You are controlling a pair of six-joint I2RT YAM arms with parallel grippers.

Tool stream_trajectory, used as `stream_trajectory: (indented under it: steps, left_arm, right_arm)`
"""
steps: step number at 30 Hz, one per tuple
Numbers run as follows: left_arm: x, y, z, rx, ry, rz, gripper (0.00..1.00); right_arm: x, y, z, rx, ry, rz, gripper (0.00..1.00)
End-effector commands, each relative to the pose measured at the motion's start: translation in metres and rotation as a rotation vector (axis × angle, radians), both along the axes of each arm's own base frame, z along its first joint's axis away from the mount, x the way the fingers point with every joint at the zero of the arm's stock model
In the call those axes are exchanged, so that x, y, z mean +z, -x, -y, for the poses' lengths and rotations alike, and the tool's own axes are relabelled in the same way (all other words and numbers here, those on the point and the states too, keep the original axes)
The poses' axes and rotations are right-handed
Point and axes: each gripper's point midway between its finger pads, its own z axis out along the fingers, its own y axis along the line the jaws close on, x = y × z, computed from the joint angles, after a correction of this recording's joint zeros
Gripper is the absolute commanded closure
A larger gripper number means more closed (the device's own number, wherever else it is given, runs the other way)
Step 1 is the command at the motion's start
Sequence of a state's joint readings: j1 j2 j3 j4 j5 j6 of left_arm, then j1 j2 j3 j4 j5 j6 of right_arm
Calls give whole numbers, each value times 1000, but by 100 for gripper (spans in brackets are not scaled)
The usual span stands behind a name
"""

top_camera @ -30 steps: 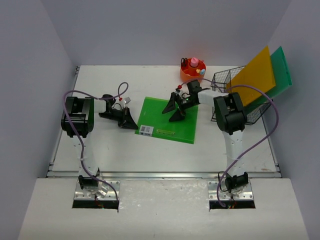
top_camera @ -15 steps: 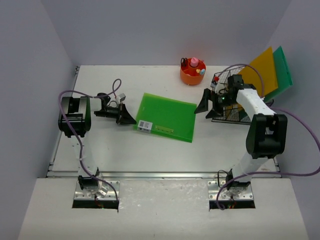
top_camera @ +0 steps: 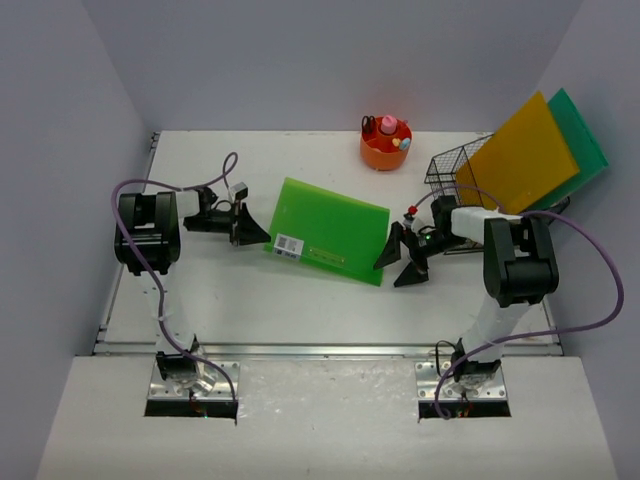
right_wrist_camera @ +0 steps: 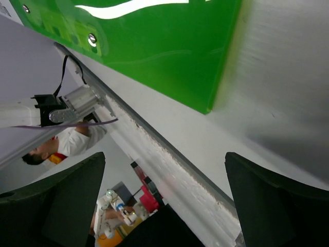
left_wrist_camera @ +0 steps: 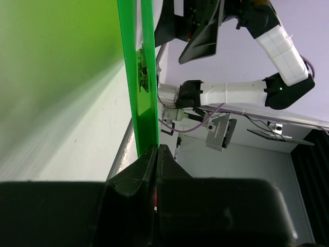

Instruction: Organize the desk

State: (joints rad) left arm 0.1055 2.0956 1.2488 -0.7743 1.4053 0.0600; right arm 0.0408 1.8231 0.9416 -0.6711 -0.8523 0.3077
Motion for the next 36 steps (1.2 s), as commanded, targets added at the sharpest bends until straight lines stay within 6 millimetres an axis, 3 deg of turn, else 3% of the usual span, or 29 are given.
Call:
stream_trajectory:
  steps: [1,3,8,12,19,21,25,30,32,33,36]
  left_arm:
    - [26,1,-4,20,84,44,100]
    - [25,3,-6,31,91,31,100]
    - [17,6,-9,39,78,12,100]
    - [1,8,-10,34,22,2,100]
    - [-23,7,-13,25,-47,-25,100]
    - [-25,9,-13,23,-46,-31,100]
    - [-28,13,-13,16,-48,-32,100]
    - [-27,12,-20,40,-42,-23,100]
    - [-25,9,-26,67,-16,-33,100]
    - [-25,8,-30,82,-9,-37,100]
    - [-24,6,-36,104,4,-48,100]
  right_arm:
    - [0,-20,-29,9,-36,33,1]
    - [-11,-22,-39,11,-14,23,1]
    - [-51,-26,-39,3,139,-6,1]
    - [-51,-40,-51,28,122,41,9]
    - [-38,-61,-78,110,46,156,56]
    - [-33,-63,-86,144,21,197,79]
    - [-18,-63,-95,180,-36,245,99]
    - [4,-66,-95,229,-50,331,98]
    - [20,-76,-92,254,-17,443,80]
    - [25,-84,-88,251,21,512,64]
    - [58,-107,-82,245,77,744,43]
